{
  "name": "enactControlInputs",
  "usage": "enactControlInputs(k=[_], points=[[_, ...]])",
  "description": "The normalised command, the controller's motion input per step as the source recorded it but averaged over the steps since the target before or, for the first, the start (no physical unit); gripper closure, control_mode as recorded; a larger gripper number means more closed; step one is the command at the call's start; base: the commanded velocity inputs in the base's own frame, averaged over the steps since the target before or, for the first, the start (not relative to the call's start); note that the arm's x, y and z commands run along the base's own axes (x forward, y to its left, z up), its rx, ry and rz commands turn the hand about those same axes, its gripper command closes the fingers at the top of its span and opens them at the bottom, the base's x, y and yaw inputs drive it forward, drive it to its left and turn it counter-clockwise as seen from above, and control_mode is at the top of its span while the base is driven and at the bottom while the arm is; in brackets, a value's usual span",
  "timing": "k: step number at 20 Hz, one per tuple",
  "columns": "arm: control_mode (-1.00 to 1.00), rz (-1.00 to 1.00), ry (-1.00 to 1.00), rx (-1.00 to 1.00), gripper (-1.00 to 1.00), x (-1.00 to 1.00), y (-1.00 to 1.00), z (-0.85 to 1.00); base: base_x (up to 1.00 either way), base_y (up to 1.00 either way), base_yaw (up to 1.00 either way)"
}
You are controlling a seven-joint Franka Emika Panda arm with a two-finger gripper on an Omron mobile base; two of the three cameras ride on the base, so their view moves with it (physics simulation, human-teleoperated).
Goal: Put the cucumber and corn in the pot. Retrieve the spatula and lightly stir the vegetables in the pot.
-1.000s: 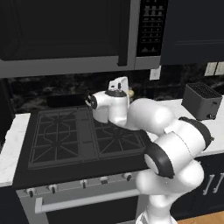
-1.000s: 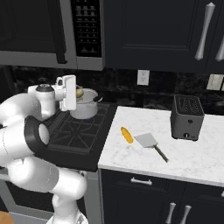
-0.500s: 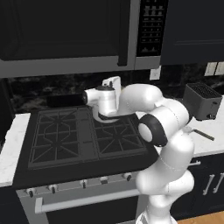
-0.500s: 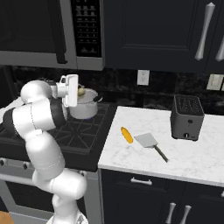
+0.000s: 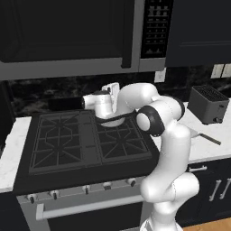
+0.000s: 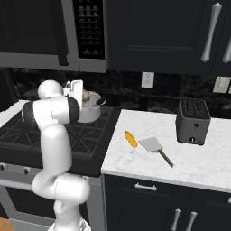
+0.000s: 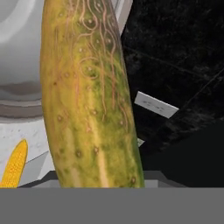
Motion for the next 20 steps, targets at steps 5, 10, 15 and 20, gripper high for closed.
enactControlInputs(k=[5, 10, 15, 20], points=[[-1.0, -0.04, 0.0, -0.01, 1.0, 0.19, 0.0, -0.11, 0.0, 0.0, 0.0], [-1.0, -0.06, 0.0, 0.0, 1.0, 0.05, -0.04, 0.0, 0.0, 0.0, 0.0], [-1.0, -0.07, 0.0, 0.0, -1.0, 0.16, -0.09, 0.0, 0.0, 0.0, 0.0], [-1.0, -0.07, 0.0, 0.0, -1.0, 0.19, -0.11, 0.0, 0.0, 0.0, 0.0]])
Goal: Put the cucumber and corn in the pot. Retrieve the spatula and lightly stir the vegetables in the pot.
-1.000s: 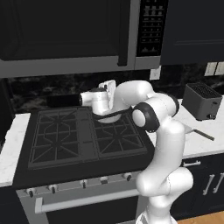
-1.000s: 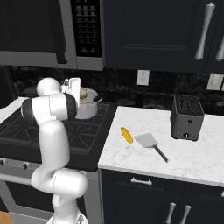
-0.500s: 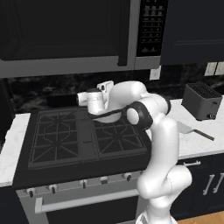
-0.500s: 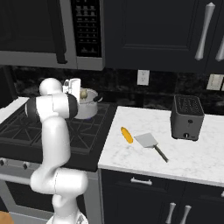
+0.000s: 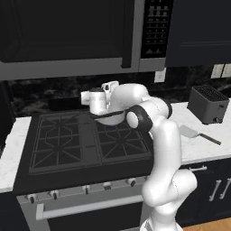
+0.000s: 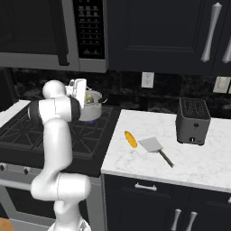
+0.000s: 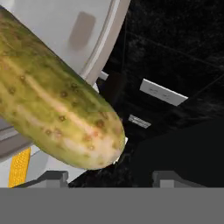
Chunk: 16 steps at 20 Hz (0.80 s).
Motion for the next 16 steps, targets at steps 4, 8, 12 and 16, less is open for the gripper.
enactControlInputs(k=[4, 8, 12, 16], points=[[-1.0, -0.03, 0.0, 0.0, -1.0, -0.06, 0.0, 0.02, 0.0, 0.0, 0.0], [-1.0, -0.04, 0.0, 0.03, -1.0, -0.68, -0.02, 0.11, 0.0, 0.0, 0.0], [-1.0, -0.13, 0.0, 0.14, -1.0, -1.0, -0.22, 0.11, 0.0, 0.0, 0.0], [-1.0, -0.11, 0.0, 0.22, -1.0, -1.0, -0.54, 0.1, 0.0, 0.0, 0.0]])
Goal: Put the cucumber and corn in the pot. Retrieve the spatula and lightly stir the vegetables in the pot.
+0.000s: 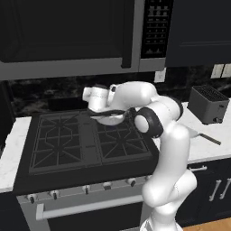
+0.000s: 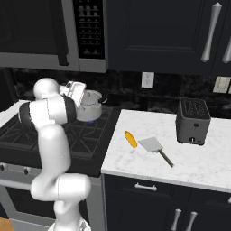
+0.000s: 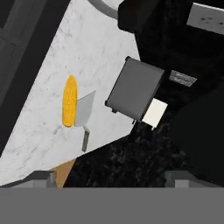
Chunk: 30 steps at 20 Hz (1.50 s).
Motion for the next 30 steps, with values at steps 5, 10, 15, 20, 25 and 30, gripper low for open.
enactControlInputs(k=[5, 10, 15, 20, 25, 30], points=[[-1.0, -0.06, -0.02, 0.24, -1.0, -1.0, -0.89, -0.06, 0.0, 0.0, 0.0], [-1.0, -0.01, -0.09, 0.2, -1.0, -1.0, -1.0, -0.45, 0.0, 0.0, 0.0], [-1.0, 0.0, -0.06, 0.21, -1.0, -0.69, -1.0, -0.39, 0.0, 0.0, 0.0], [-1.0, 0.01, -0.01, 0.27, -1.0, -0.01, -0.99, -0.05, 0.0, 0.0, 0.0], [-1.0, 0.05, 0.04, 0.33, -1.0, 0.53, -0.94, -0.25, 0.0, 0.0, 0.0], [-1.0, 0.01, 0.13, 0.27, -1.0, 0.5, -0.21, -0.81, 0.0, 0.0, 0.0]])
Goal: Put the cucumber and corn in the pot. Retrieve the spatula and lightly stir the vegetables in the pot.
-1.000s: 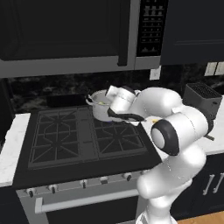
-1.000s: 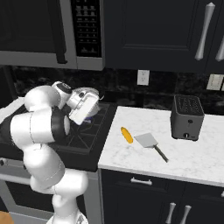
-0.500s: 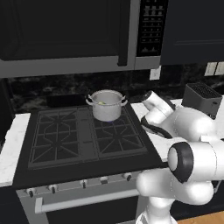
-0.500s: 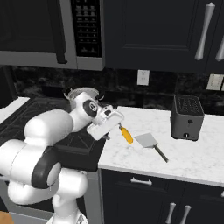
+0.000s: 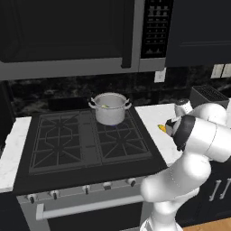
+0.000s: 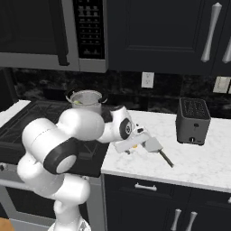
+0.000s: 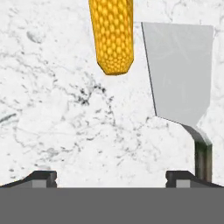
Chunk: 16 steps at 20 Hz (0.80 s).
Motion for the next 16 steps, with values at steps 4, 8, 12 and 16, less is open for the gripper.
enactControlInputs(k=[4, 8, 12, 16], points=[[-1.0, 0.04, 0.0, 0.19, -1.0, 0.15, 0.05, -0.19, 0.0, 0.0, 0.0], [-1.0, 0.01, 0.0, 0.08, -1.0, 0.39, 0.0, -0.05, 0.0, 0.0, 0.0], [-1.0, 0.01, -0.01, 0.01, -1.0, 0.48, 0.03, -0.28, 0.0, 0.0, 0.0], [-1.0, 0.03, -0.04, 0.0, -1.0, 0.49, 0.2, -0.42, 0.0, 0.0, 0.0]])
